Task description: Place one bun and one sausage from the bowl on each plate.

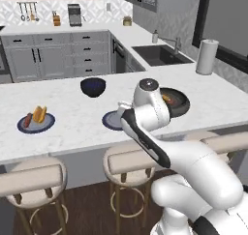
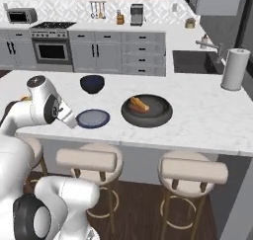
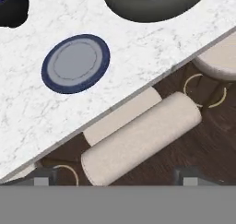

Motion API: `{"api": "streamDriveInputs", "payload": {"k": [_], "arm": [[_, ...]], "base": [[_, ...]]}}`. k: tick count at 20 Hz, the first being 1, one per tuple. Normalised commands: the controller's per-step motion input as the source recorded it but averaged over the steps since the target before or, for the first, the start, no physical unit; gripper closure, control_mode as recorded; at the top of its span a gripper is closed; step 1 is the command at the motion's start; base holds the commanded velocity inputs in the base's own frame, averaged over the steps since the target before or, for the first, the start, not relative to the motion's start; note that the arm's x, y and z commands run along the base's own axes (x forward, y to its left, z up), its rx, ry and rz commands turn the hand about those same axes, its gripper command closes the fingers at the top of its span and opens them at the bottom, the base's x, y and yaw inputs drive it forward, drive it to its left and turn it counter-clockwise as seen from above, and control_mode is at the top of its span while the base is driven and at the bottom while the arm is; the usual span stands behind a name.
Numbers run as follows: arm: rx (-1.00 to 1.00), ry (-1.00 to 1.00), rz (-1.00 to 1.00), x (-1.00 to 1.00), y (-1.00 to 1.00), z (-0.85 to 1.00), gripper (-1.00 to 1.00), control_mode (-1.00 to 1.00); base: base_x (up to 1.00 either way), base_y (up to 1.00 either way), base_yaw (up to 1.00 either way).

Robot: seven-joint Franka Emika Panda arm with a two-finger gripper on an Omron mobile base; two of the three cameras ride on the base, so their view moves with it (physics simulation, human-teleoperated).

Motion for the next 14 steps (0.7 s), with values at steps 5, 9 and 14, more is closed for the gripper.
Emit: {"api": "streamDriveInputs", "payload": {"k": [5, 9, 14], "arm": [[0.0, 0.0, 0.0, 0.0, 0.0, 0.0, -1.0, 1.0], [0.0, 0.0, 0.0, 0.0, 0.0, 0.0, -1.0, 1.0], [0.01, 0.05, 0.0, 0.59, -0.35, -0.01, -1.0, -1.0]], "base": [[0.67, -1.0, 0.04], [0.9, -0.69, 0.01], [0.37, -0.21, 0.0]]}}
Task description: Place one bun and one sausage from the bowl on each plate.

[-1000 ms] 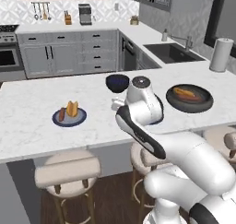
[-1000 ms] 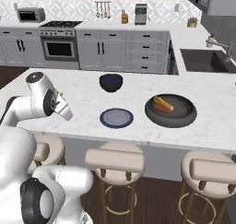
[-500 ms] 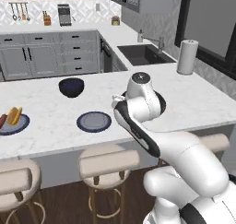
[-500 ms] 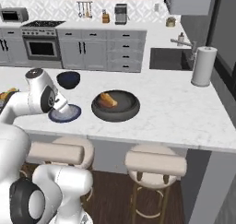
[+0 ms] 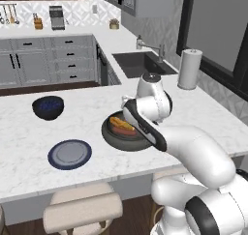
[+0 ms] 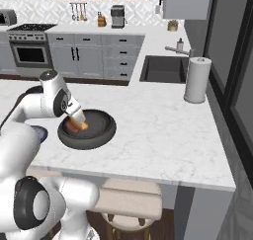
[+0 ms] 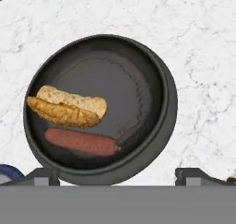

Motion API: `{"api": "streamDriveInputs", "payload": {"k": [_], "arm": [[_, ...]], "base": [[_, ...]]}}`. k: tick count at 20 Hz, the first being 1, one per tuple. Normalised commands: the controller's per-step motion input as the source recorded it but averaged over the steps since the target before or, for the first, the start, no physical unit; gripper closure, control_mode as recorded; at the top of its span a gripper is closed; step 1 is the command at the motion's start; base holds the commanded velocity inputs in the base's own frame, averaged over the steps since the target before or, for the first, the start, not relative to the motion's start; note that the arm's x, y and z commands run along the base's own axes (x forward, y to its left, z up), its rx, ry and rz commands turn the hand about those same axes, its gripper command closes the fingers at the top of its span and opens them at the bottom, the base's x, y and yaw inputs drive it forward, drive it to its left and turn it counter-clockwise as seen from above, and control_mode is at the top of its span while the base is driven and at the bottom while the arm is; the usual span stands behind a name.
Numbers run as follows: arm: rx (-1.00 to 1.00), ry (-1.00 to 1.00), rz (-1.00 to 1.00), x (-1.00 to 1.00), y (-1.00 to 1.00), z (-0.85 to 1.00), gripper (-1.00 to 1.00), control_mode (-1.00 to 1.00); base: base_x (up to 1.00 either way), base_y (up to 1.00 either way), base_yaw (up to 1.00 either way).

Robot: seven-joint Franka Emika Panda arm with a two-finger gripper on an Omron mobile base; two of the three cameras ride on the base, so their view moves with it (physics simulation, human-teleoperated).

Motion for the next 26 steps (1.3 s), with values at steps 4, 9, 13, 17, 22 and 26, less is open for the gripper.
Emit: {"api": "streamDriveInputs", "payload": {"k": [4, 9, 13, 17, 22, 26], "arm": [[-0.01, 0.23, 0.08, 0.86, -0.31, -0.13, -1.0, -1.0], [0.0, 0.26, 0.51, 0.52, 0.14, -0.1, -1.0, -1.0], [0.01, 0.15, 0.67, 0.14, 0.32, -0.47, -1.0, -1.0], [0.0, 0.14, 0.19, 0.39, 0.13, -0.33, -1.0, -1.0], [0.0, 0.16, 0.01, 0.44, 0.02, -0.43, -1.0, -1.0], [0.0, 0.12, 0.11, 0.04, 0.52, -0.24, -1.0, -1.0]], "base": [[0.0, 0.0, 0.0], [0.0, 0.0, 0.0], [0.0, 0.0, 0.0], [0.0, 0.0, 0.0], [0.0, 0.0, 0.0], [0.0, 0.0, 0.0]]}}
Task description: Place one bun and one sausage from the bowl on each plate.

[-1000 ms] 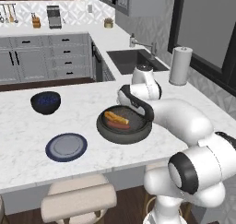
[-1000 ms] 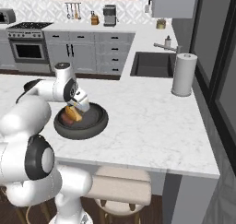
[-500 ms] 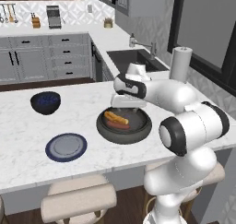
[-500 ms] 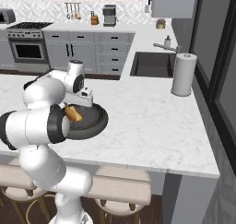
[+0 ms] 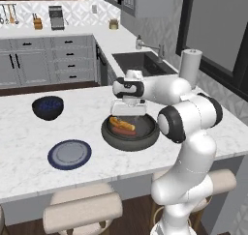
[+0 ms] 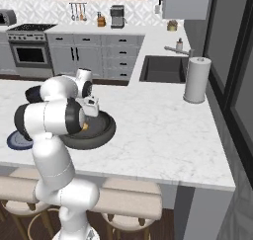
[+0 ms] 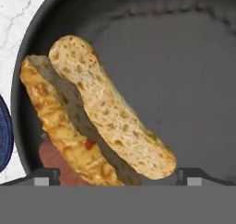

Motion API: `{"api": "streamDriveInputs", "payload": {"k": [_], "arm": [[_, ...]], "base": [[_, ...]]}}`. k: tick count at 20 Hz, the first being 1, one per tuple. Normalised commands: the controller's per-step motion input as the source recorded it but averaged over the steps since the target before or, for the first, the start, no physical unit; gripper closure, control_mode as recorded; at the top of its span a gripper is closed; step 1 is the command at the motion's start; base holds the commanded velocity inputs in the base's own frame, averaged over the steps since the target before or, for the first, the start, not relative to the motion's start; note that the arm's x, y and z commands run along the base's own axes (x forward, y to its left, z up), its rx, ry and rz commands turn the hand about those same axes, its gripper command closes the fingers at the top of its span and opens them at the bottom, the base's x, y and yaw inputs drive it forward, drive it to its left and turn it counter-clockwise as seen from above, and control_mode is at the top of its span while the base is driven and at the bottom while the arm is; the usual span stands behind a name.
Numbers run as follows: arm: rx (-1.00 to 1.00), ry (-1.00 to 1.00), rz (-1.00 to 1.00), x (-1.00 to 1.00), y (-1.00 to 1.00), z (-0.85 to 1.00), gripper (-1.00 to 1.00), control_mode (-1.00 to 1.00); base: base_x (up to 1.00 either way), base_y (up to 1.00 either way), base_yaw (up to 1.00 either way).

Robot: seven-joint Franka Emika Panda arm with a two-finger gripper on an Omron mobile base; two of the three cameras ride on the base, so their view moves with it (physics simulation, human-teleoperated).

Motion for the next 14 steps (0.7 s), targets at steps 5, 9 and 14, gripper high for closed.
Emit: {"api": "streamDriveInputs", "payload": {"k": [5, 9, 14], "arm": [[-0.02, 0.04, 0.04, 0.07, 0.19, -0.09, -1.0, -1.0], [-0.13, -0.01, 0.06, -0.11, 0.25, 0.0, -1.0, -1.0], [-0.13, -0.06, 0.01, 0.0, 0.08, 0.0, -1.0, -1.0]], "base": [[0.0, 0.0, 0.0], [0.0, 0.0, 0.0], [0.0, 0.0, 0.0]]}}
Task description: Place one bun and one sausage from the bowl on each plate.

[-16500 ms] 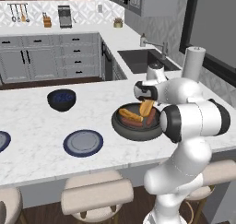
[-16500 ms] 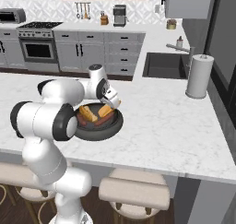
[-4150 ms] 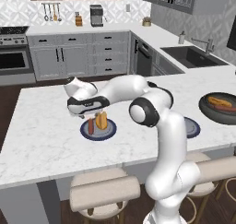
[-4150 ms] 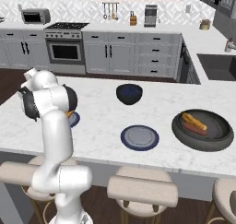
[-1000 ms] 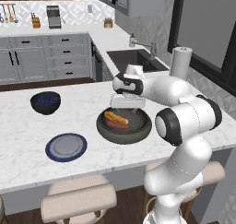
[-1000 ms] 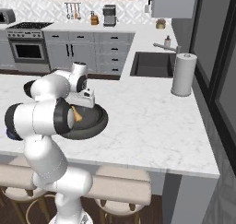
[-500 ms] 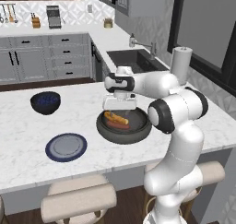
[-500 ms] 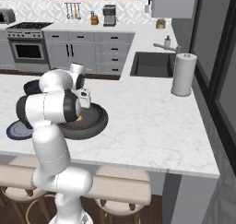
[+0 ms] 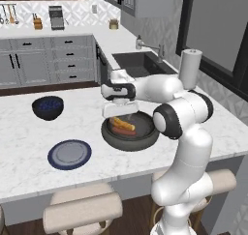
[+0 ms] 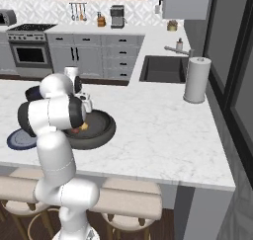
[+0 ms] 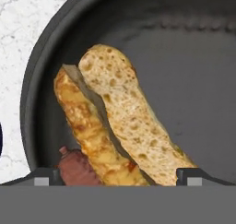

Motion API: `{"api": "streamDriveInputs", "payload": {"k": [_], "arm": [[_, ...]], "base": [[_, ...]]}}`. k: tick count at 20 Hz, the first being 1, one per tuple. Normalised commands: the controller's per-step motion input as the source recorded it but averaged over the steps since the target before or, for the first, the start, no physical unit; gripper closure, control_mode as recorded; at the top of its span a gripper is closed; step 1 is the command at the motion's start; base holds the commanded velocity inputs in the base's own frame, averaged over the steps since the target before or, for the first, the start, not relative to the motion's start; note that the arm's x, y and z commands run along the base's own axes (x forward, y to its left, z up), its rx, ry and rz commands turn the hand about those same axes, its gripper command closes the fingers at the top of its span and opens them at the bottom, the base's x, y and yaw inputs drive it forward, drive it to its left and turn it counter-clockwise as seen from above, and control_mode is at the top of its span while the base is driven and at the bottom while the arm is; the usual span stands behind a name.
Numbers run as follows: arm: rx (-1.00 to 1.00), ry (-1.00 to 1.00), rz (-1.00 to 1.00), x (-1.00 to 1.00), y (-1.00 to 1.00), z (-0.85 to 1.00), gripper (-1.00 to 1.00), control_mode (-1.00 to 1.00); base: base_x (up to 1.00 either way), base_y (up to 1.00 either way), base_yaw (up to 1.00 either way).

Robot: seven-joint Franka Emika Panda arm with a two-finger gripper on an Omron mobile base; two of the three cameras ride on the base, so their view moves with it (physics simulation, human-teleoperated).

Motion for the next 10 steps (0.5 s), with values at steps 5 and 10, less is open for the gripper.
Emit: {"api": "streamDriveInputs", "payload": {"k": [5, 10], "arm": [[-0.05, 0.0, 0.0, -0.01, 0.01, -0.08, -1.0, -1.0], [-0.01, 0.0, 0.0, 0.0, 0.0, -0.21, -1.0, -1.0]], "base": [[0.0, 0.0, 0.0], [0.0, 0.0, 0.0]]}}
